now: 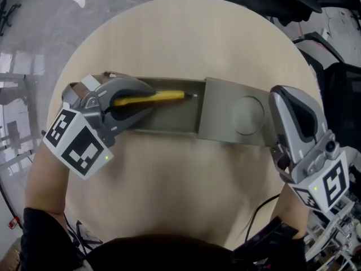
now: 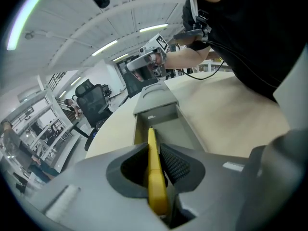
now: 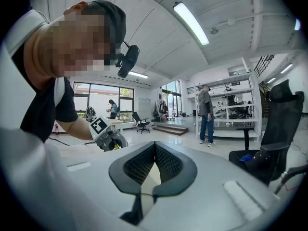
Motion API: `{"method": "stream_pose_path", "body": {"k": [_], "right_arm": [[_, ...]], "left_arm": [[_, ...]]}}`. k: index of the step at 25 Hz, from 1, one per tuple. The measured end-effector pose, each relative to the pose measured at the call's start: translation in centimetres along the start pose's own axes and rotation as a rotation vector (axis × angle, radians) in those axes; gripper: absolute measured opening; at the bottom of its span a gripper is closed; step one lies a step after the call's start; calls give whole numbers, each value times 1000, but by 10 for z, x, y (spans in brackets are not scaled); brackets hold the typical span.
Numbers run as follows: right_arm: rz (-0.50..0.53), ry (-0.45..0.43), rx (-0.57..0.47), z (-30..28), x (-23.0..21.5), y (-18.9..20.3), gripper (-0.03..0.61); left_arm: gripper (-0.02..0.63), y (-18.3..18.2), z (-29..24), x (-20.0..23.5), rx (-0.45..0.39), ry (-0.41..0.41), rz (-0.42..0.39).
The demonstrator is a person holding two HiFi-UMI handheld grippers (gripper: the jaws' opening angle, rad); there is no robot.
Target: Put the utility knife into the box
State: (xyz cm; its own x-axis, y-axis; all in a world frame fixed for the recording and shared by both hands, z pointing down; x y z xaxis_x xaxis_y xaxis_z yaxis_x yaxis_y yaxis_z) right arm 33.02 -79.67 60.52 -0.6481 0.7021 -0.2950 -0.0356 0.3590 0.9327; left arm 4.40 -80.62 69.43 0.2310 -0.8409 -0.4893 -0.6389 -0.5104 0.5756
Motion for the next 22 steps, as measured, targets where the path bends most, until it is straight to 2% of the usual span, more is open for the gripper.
{"method": "stream_pose_path", "body": {"k": [6, 9, 16, 22], "right_arm": [[6, -10, -2, 0, 5, 1, 15], [3, -7, -6, 1, 3, 1, 15], [-12, -6, -13, 5, -1, 2, 15], [-21, 0, -11, 7, -4, 6, 15]], "left_arm": [[80, 9, -3, -2, 63, 26, 12], [115, 9, -6, -2, 82, 52, 11], [149, 6, -8, 2, 69, 53, 44], [160, 6, -6, 3, 38, 21, 82]]}}
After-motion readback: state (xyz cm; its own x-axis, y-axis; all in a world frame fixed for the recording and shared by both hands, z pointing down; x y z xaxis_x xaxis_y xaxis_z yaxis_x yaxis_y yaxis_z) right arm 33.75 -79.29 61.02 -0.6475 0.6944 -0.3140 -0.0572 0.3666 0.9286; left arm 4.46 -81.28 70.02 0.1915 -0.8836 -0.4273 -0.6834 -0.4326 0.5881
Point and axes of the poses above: the fingertips, and each gripper's own axes: z backward along the fingers, x to its left, y out of its underside, the point moved 9 cm from there along z, backward along the fingers, and after that the axes turned 14 degrees about -z, right-handed, at the moved point
